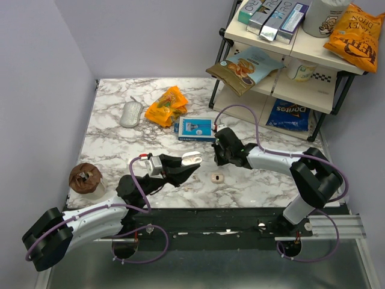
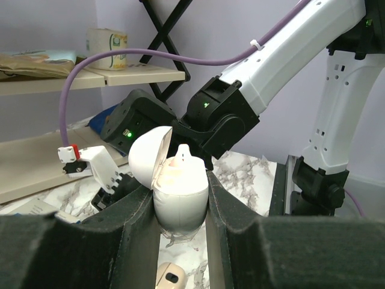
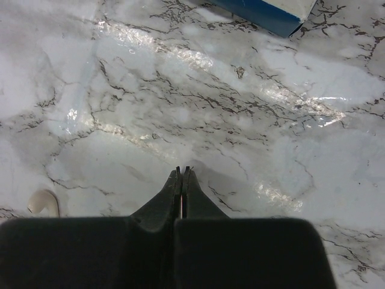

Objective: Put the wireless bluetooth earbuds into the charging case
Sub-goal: Pick up the earbud from the center of the board, then place the earbud in the charging case.

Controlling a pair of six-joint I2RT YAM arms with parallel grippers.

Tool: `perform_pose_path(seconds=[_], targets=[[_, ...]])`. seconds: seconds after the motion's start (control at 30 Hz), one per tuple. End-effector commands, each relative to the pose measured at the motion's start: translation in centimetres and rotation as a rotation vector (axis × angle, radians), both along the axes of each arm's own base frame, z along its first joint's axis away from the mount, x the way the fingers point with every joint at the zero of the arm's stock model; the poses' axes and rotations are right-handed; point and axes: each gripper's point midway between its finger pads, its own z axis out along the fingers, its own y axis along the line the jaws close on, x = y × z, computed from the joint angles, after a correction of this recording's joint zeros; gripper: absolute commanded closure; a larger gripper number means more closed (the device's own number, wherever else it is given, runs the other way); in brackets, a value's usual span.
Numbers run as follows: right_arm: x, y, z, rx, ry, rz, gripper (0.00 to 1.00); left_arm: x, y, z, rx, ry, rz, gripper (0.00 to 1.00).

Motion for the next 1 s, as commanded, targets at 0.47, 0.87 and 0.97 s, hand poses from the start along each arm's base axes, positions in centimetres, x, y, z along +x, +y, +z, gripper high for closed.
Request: perform_pose_path(seconds=[0.47,0.87,0.97], targets=[[-1.1,0.6,9.7,0.246,-0.059,0.023,0.99,0.8,0.7,1.4,-0.052,-0.009,0.059,1.0],[-13.1,1.6,27.3,0.785,-0.137,0.571,0.99,1.5,1.6,3.8,-0.079,-0.107,0.084,1.0],[-15.9,0.8,29.2,0.805,-0.144,0.677,0.99,0.8,0.8,4.4,-0.056,-0.132,-0.015,1.0]])
